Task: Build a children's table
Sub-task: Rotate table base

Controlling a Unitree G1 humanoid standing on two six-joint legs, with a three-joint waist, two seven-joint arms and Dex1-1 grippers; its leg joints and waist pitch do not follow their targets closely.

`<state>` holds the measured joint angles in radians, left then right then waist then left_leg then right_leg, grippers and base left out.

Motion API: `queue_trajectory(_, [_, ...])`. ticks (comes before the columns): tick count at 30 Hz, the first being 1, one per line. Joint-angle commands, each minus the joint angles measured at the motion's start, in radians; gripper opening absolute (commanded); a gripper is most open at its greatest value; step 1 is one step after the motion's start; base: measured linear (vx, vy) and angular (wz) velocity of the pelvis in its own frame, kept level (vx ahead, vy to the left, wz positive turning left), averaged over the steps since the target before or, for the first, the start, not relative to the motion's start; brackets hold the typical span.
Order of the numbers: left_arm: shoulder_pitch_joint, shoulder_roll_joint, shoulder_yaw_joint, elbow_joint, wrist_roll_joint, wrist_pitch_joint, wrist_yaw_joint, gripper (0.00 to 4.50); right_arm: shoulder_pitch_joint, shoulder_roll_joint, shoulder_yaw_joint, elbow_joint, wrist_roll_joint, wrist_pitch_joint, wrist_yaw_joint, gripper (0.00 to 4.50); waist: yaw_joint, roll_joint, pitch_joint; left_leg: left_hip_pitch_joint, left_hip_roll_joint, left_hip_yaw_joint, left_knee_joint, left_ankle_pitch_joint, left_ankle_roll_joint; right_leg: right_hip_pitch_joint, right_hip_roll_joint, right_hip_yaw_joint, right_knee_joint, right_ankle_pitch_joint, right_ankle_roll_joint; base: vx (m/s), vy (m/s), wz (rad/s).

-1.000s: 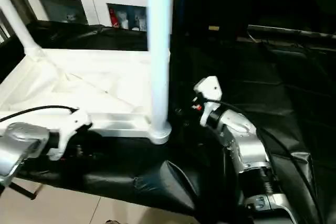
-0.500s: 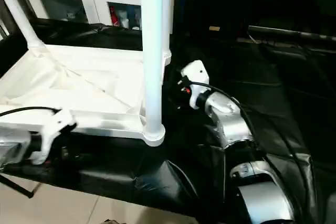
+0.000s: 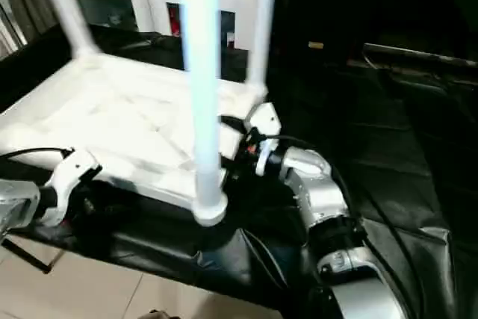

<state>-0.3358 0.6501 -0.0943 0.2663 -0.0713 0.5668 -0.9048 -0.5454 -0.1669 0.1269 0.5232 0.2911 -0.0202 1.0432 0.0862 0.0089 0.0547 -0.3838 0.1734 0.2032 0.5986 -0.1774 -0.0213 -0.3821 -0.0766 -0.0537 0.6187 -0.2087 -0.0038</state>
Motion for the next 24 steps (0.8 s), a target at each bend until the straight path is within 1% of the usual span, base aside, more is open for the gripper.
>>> queue_trajectory(1, [-0.031,-0.014,-0.007,0.041,0.021,-0.037,0.040,4.41,0.009,0.006,0.031,-0.045,0.020,0.022,0.045,4.50,-0.007,0.013,-0.063,0.034,0.063,-0.037,-0.086,-0.282,-0.019,0.022,-0.071,0.049,-0.071,-0.181,-0.222,0.000,0.000,0.00])
queue_trajectory(2, [-0.039,-0.020,-0.006,0.053,0.019,-0.042,0.042,4.41,0.013,0.007,0.034,-0.052,0.021,0.027,0.044,4.50,-0.007,0.010,-0.063,0.035,0.063,-0.037,-0.086,-0.284,-0.022,0.020,-0.072,0.049,-0.071,-0.183,-0.221,0.000,0.000,0.00])
queue_trajectory(3, [-0.057,-0.037,-0.008,0.077,0.020,-0.065,0.051,4.41,0.021,0.010,0.042,-0.062,0.018,0.029,0.040,4.50,-0.005,0.012,-0.064,0.037,0.063,-0.037,-0.086,-0.288,-0.027,0.018,-0.072,0.049,-0.071,-0.183,-0.220,0.000,0.000,0.00])
queue_trajectory(4, [-0.083,-0.058,-0.022,0.105,0.027,-0.113,0.049,4.41,0.030,0.017,0.049,-0.064,0.008,0.023,0.028,4.50,-0.004,0.012,-0.063,0.038,0.064,-0.036,-0.086,-0.291,-0.030,0.016,-0.072,0.050,-0.073,-0.184,-0.218,0.000,0.000,0.00])
queue_trajectory(5, [-0.091,-0.066,-0.023,0.111,0.025,-0.124,0.047,4.41,0.030,0.019,0.050,-0.061,0.004,0.020,0.025,4.50,0.000,0.012,-0.064,0.044,0.065,-0.035,-0.085,-0.298,-0.033,0.011,-0.074,0.051,-0.075,-0.184,-0.221,0.000,0.000,0.00])
queue_trajectory(6, [-0.093,-0.069,-0.023,0.113,0.024,-0.127,0.047,4.41,0.030,0.020,0.050,-0.060,0.003,0.020,0.023,4.50,0.000,0.012,-0.065,0.043,0.064,-0.035,-0.084,-0.295,-0.035,0.013,-0.075,0.051,-0.073,-0.176,-0.224,0.000,0.000,0.00])
queue_trajectory(7, [-0.104,-0.081,-0.021,0.123,0.019,-0.132,0.049,4.41,0.029,0.022,0.049,-0.057,-0.003,0.018,0.012,4.50,0.000,0.012,-0.066,0.035,0.064,-0.037,-0.087,-0.279,-0.035,0.019,-0.076,0.050,-0.068,-0.157,-0.227,0.000,0.000,0.00])
queue_trajectory(8, [-0.119,-0.096,-0.026,0.136,0.019,-0.154,0.051,4.41,0.027,0.026,0.047,-0.052,-0.009,0.012,0.002,4.50,0.001,0.008,-0.067,0.036,0.064,-0.036,-0.086,-0.267,-0.032,0.017,-0.075,0.049,-0.068,-0.140,-0.227,0.000,0.000,0.00])
queue_trajectory(9, [-0.119,-0.096,-0.026,0.136,0.019,-0.154,0.051,4.41,0.027,0.026,0.047,-0.052,-0.009,0.012,0.002,4.50,0.003,0.010,-0.068,0.035,0.064,-0.036,-0.085,-0.253,-0.030,0.019,-0.076,0.049,-0.065,-0.121,-0.230,0.000,0.000,0.00])
queue_trajectory(10, [-0.162,-0.135,-0.033,0.191,0.017,-0.213,0.044,4.41,0.029,0.030,0.046,-0.059,-0.018,0.017,-0.007,4.50,0.003,0.010,-0.068,0.033,0.064,-0.036,-0.085,-0.247,-0.025,0.020,-0.075,0.049,-0.065,-0.115,-0.230,0.000,0.000,0.00])
queue_trajectory(11, [-0.185,-0.156,-0.038,0.220,0.018,-0.239,0.046,4.41,0.030,0.033,0.046,-0.063,-0.019,0.021,-0.010,4.50,0.007,0.009,-0.070,0.035,0.062,-0.034,-0.082,-0.243,-0.023,0.019,-0.076,0.049,-0.066,-0.109,-0.228,0.000,0.000,0.00])
queue_trajectory(12, [-0.213,-0.180,-0.044,0.256,0.020,-0.265,0.047,4.41,0.031,0.037,0.049,-0.067,-0.021,0.025,-0.014,4.50,0.007,0.007,-0.069,0.035,0.061,-0.033,-0.082,-0.237,-0.018,0.019,-0.075,0.050,-0.068,-0.104,-0.228,0.000,0.000,0.00])
queue_trajectory(13, [-0.244,-0.206,-0.054,0.300,0.024,-0.315,0.033,4.41,0.033,0.041,0.054,-0.072,-0.023,0.028,-0.019,4.50,0.012,0.004,-0.071,0.033,0.061,-0.033,-0.079,-0.208,-0.011,0.022,-0.077,0.049,-0.065,-0.068,-0.227,0.000,0.000,0.00])
queue_trajectory(14, [-0.261,-0.225,-0.054,0.325,0.019,-0.343,0.021,4.41,0.037,0.046,0.057,-0.079,-0.019,0.034,-0.019,4.50,0.016,0.005,-0.072,0.034,0.061,-0.032,-0.078,-0.205,-0.009,0.022,-0.077,0.049,-0.065,-0.063,-0.227,0.000,0.000,0.00])
queue_trajectory(15, [-0.276,-0.241,-0.054,0.348,0.018,-0.359,0.015,4.41,0.042,0.050,0.063,-0.087,-0.019,0.037,-0.020,4.50,0.019,0.005,-0.074,0.035,0.062,-0.032,-0.077,-0.200,-0.008,0.022,-0.078,0.049,-0.062,-0.051,-0.228,0.000,0.000,0.00])
queue_trajectory(17, [-0.294,-0.256,-0.065,0.374,0.026,-0.393,0.000,4.41,0.047,0.057,0.073,-0.096,-0.022,0.038,-0.021,4.50,0.020,0.003,-0.076,0.029,0.064,-0.033,-0.075,-0.170,0.008,0.026,-0.081,0.047,-0.055,-0.001,-0.237,0.000,0.000,0.00])
queue_trajectory(18, [-0.299,-0.257,-0.068,0.382,0.030,-0.404,-0.003,4.41,0.048,0.058,0.075,-0.097,-0.023,0.037,-0.022,4.50,0.022,0.003,-0.077,0.030,0.064,-0.032,-0.074,-0.165,0.013,0.025,-0.081,0.046,-0.055,0.005,-0.240,0.000,0.000,0.00])
queue_trajectory(19, [-0.314,-0.275,-0.076,0.401,0.031,-0.412,-0.015,4.41,0.057,0.074,0.088,-0.108,-0.026,0.039,-0.029,4.50,0.024,0.005,-0.079,0.029,0.065,-0.031,-0.072,-0.145,0.025,0.025,-0.081,0.046,-0.053,0.026,-0.245,0.000,0.000,0.00])
queue_trajectory(20, [-0.314,-0.275,-0.076,0.401,0.031,-0.412,-0.015,4.41,0.057,0.074,0.088,-0.108,-0.026,0.039,-0.029,4.50,0.024,0.005,-0.079,0.029,0.065,-0.031,-0.072,-0.145,0.025,0.025,-0.081,0.046,-0.053,0.026,-0.245,0.000,0.000,0.00])
queue_trajectory(21, [-0.321,-0.282,-0.081,0.408,0.031,-0.424,-0.025,4.41,0.063,0.082,0.096,-0.114,-0.025,0.044,-0.026,4.50,0.026,0.003,-0.080,0.025,0.066,-0.032,-0.070,-0.123,0.036,0.027,-0.082,0.044,-0.047,0.054,-0.251,0.000,0.000,0.00])
queue_trajectory(23, [-0.338,-0.294,-0.088,0.440,0.036,-0.440,-0.029,4.41,0.071,0.095,0.107,-0.124,-0.029,0.045,-0.028,4.50,0.027,0.004,-0.083,0.024,0.066,-0.032,-0.067,-0.105,0.048,0.025,-0.082,0.043,-0.044,0.084,-0.255,0.000,0.000,0.00])
queue_trajectory(24, [-0.353,-0.301,-0.089,0.472,0.047,-0.463,-0.025,4.41,0.074,0.102,0.110,-0.124,-0.035,0.041,-0.034,4.50,0.028,0.001,-0.081,0.023,0.065,-0.030,-0.067,-0.106,0.054,0.023,-0.080,0.042,-0.046,0.082,-0.254,0.000,0.000,0.00])
